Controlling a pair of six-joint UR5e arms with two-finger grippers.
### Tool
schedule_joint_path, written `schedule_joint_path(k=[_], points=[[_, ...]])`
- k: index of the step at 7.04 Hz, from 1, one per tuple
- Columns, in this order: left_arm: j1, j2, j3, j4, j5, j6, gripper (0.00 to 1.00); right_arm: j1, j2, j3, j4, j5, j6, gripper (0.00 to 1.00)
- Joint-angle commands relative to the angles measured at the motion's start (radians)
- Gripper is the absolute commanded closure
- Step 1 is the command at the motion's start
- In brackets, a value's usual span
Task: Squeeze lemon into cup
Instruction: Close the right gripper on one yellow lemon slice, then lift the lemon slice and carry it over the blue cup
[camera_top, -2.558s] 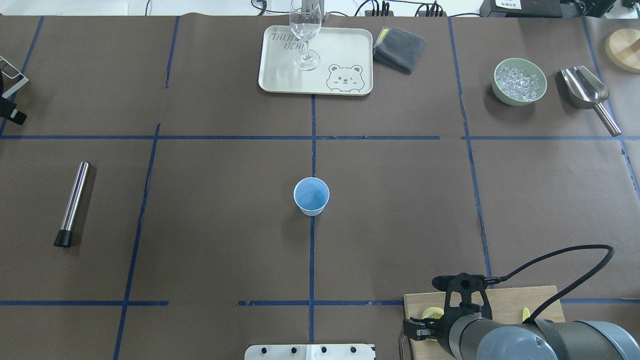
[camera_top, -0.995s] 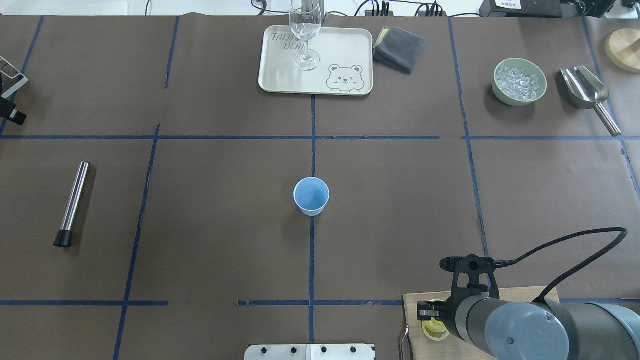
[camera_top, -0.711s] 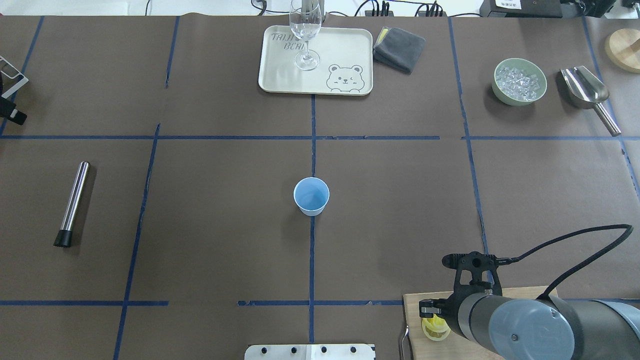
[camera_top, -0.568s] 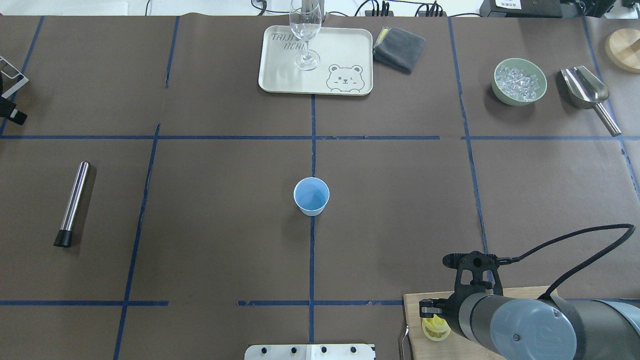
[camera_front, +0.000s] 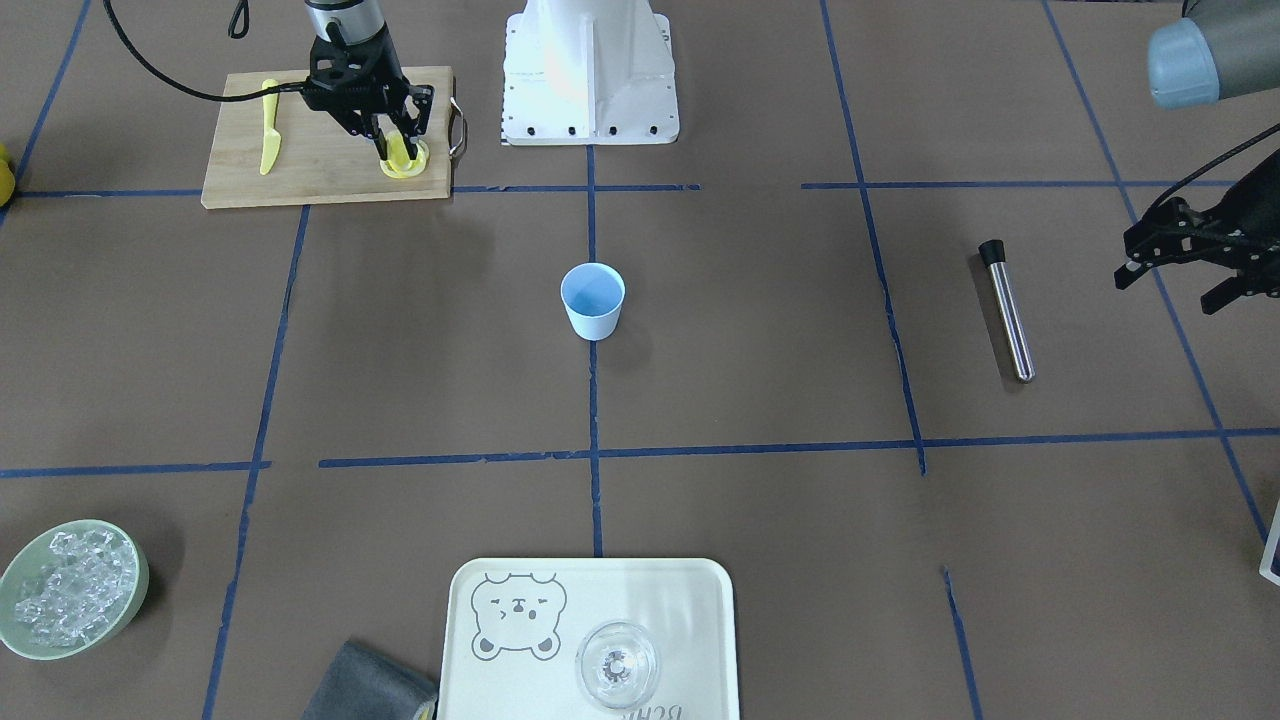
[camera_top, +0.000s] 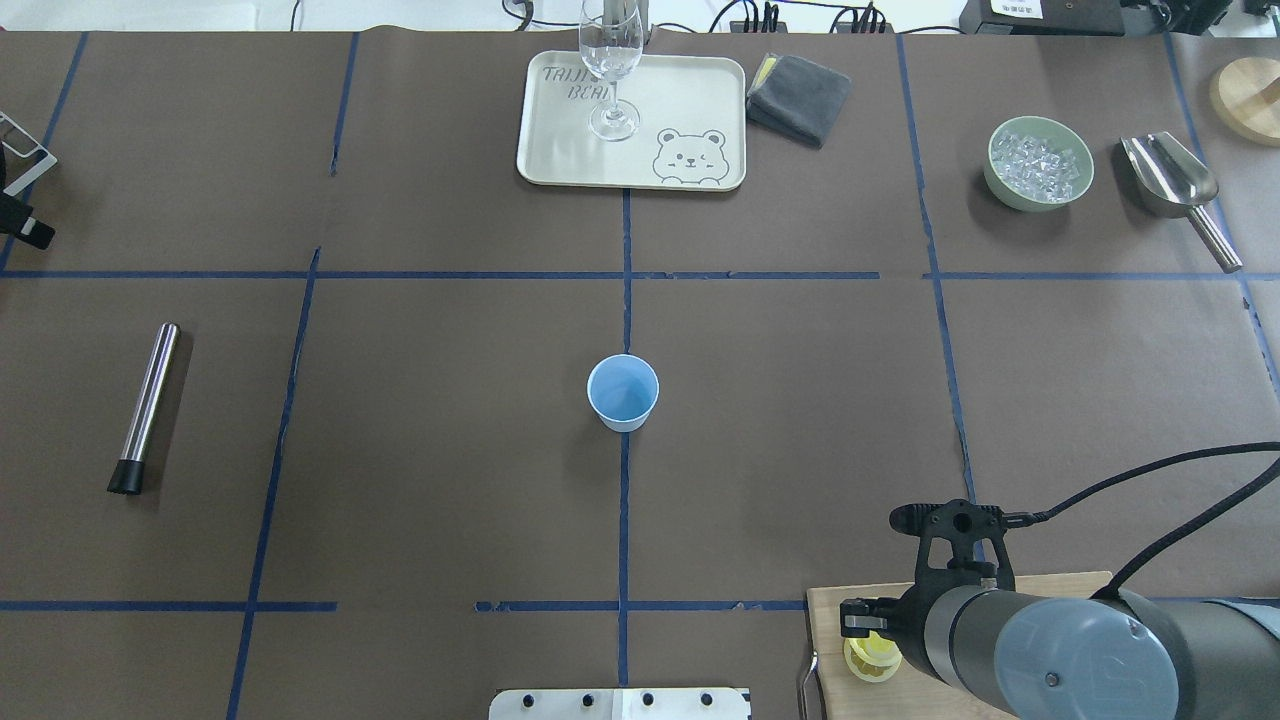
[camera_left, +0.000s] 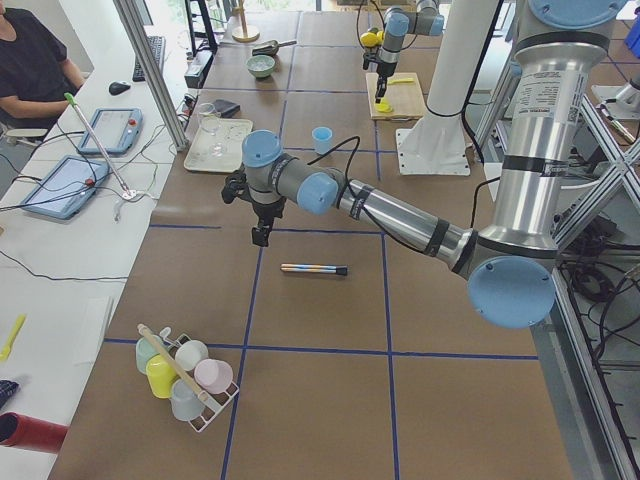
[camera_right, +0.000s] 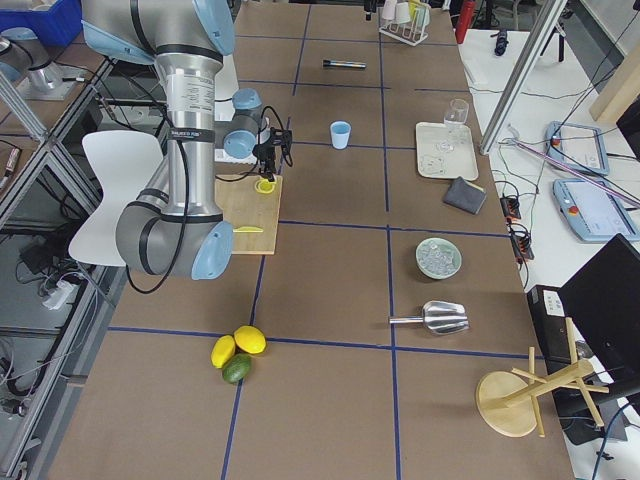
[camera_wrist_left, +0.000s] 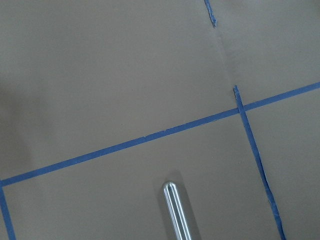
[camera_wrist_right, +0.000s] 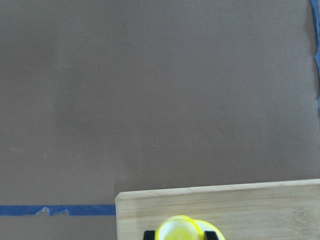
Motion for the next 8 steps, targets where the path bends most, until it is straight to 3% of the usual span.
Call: schedule_joint_path(k=[1,3,5,7,8], points=[[0.000,-0.001,0.000,0.000,0.000,0.000,0.00,0.034,0.008,0.035,-0.029,0.032,0.000,0.58],[0.000,-0.002,0.000,0.000,0.000,0.000,0.00,0.144,0.017,0.072,-0.030,0.156,-0.002,0.58],[0.000,-0.002,0.000,0.000,0.000,0.000,0.00,0.219,0.104,0.072,-0.048,0.225,-0.003,0.58],[0.000,-0.004,0.000,0.000,-0.002,0.000,0.00,0.259,0.344,0.043,-0.244,0.239,-0.008,0.58],[-0.002,-0.002,0.000,0.000,-0.002,0.000,0.00,0.282,0.468,-0.015,-0.310,0.230,-0.011,0.58]])
